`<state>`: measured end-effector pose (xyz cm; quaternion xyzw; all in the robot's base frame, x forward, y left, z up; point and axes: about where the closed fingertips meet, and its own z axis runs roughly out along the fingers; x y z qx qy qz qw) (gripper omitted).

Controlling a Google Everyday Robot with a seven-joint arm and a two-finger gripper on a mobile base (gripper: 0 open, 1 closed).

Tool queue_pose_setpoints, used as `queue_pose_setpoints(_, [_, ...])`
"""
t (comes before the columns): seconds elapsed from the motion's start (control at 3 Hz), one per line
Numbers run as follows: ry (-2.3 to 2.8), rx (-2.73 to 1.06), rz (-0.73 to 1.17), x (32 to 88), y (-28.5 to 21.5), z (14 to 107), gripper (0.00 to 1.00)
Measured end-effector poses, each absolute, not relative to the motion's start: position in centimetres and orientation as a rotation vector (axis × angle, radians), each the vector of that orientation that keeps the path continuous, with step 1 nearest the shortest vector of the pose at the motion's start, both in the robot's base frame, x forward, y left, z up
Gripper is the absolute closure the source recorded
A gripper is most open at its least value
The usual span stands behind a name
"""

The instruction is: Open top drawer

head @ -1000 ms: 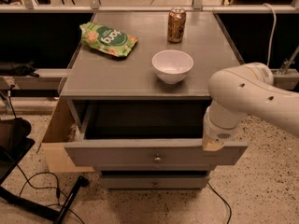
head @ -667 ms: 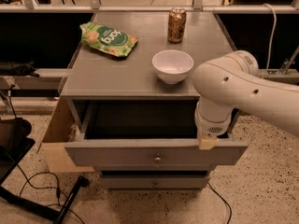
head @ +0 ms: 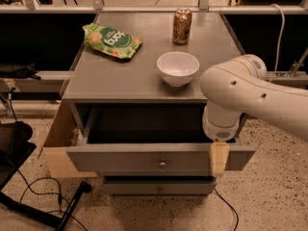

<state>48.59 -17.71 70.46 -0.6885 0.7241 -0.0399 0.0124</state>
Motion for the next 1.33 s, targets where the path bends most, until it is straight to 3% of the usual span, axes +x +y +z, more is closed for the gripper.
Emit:
queue_pose_setpoints(1.0, [2.334, -1.982, 0.087, 49.1, -21.7, 62.9, 0.0])
queue_pose_setpoints(1.33, [2.313, -2.034, 0.052, 49.3, -20.5, 63.7, 0.19])
